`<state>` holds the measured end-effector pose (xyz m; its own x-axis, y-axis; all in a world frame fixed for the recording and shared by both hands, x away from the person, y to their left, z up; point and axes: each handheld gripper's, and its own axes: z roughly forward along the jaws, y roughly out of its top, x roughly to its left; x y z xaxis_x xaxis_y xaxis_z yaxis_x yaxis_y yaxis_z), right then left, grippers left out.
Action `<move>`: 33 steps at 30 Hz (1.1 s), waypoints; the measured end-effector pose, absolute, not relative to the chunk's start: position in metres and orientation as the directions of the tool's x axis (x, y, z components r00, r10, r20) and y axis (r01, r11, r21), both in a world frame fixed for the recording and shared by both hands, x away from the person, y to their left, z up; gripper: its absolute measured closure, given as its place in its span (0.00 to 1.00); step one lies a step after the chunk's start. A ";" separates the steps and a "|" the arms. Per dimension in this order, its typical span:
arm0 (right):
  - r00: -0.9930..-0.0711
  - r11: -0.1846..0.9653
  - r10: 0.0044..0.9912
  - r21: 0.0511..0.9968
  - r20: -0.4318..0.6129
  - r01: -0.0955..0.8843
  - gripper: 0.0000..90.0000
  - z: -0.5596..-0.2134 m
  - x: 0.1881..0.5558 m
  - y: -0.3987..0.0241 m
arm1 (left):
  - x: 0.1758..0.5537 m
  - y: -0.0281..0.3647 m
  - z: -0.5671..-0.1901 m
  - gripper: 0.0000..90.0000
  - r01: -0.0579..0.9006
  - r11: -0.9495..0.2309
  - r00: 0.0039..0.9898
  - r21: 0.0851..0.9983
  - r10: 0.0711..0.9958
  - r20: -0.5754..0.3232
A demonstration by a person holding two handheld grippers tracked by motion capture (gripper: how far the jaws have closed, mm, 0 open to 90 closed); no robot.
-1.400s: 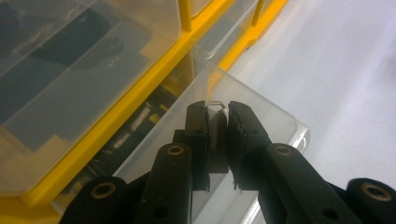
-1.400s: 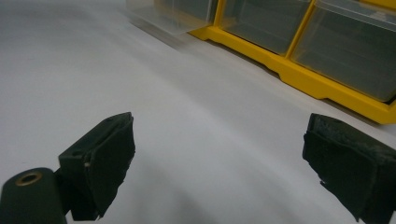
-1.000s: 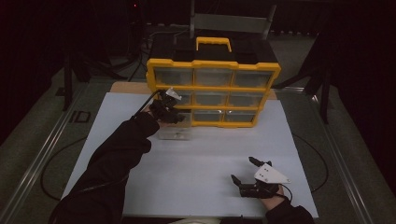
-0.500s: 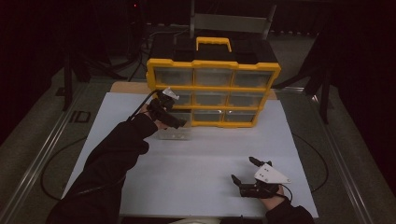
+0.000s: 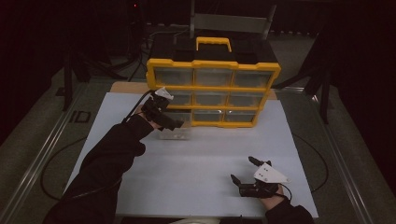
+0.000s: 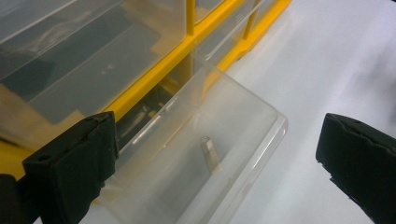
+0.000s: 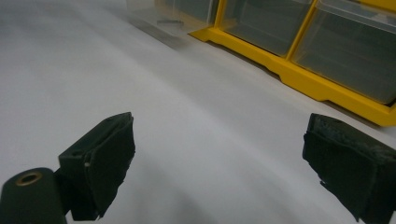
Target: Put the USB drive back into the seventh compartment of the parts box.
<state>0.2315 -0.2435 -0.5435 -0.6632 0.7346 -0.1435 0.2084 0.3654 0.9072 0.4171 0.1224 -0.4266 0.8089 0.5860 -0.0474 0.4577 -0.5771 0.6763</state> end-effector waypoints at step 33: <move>-0.669 0.366 0.729 0.907 -0.141 0.208 0.10 -0.544 0.234 -0.242 | 0.369 0.189 -0.436 0.00 0.446 -0.521 0.793 0.728 0.607 -0.051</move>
<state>0.2337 -0.2416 -0.5439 -0.6692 0.7295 -0.1413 0.2076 0.3662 0.9071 0.3692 0.1892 -0.4359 0.7928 0.6073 -0.0511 0.4459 -0.5209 0.7278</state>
